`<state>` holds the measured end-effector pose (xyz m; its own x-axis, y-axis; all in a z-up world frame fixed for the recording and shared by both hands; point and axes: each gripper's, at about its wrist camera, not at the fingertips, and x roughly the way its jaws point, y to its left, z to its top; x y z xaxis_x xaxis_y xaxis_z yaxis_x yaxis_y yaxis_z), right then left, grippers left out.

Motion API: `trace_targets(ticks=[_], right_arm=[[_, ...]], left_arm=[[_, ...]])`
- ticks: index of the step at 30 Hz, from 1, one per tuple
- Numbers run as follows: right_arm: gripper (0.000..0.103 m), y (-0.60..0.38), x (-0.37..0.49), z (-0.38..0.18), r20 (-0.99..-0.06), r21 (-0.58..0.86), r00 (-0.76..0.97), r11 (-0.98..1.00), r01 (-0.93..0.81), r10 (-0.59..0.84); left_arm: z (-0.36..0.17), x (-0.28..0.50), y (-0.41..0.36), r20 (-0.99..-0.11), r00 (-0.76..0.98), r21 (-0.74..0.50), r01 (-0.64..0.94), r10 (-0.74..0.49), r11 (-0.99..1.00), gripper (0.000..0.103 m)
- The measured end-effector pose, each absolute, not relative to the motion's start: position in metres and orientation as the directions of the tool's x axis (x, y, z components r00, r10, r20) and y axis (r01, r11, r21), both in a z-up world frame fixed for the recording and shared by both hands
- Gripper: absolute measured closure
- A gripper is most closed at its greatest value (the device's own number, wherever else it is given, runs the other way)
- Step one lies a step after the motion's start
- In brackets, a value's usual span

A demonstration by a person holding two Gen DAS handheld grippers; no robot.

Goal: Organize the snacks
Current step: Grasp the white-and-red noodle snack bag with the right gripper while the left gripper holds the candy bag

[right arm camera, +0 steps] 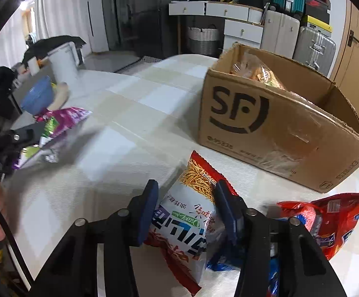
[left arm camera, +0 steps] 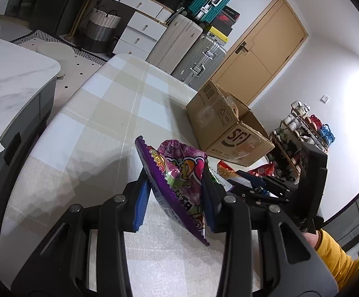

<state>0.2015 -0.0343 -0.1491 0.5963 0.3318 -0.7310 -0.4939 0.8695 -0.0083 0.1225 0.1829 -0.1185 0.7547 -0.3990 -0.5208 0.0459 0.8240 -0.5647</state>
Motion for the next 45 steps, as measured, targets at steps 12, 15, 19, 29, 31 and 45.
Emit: trace_targets(ticks=[12, 15, 19, 29, 31, 45], right_arm=[[0.073, -0.041, 0.18, -0.139, -0.71, 0.001, 0.608, 0.864, -0.504, 0.356], [0.051, -0.037, 0.169, -0.14, -0.707, -0.074, 0.639, 0.867, -0.493, 0.304], [0.035, -0.036, 0.158, -0.142, -0.69, -0.123, 0.67, 0.869, -0.48, 0.273], [0.035, -0.036, 0.173, -0.156, -0.737, -0.064, 0.618, 0.881, -0.468, 0.275], [0.035, -0.034, 0.172, -0.157, -0.743, -0.077, 0.614, 0.876, -0.475, 0.267], [0.054, -0.032, 0.149, -0.158, -0.716, -0.114, 0.643, 0.863, -0.493, 0.273]], left_arm=[[-0.114, 0.112, 0.171, -0.517, 0.747, -0.564, 0.069, -0.417, 0.823, 0.069], [-0.115, 0.11, 0.169, -0.518, 0.744, -0.566, 0.071, -0.421, 0.821, 0.069], [-0.116, 0.109, 0.166, -0.521, 0.739, -0.567, 0.074, -0.427, 0.82, 0.069], [-0.118, 0.106, 0.165, -0.529, 0.731, -0.572, 0.067, -0.431, 0.817, 0.069], [-0.118, 0.106, 0.165, -0.529, 0.732, -0.573, 0.065, -0.429, 0.817, 0.069], [-0.117, 0.099, 0.166, -0.53, 0.734, -0.569, 0.063, -0.424, 0.82, 0.069]])
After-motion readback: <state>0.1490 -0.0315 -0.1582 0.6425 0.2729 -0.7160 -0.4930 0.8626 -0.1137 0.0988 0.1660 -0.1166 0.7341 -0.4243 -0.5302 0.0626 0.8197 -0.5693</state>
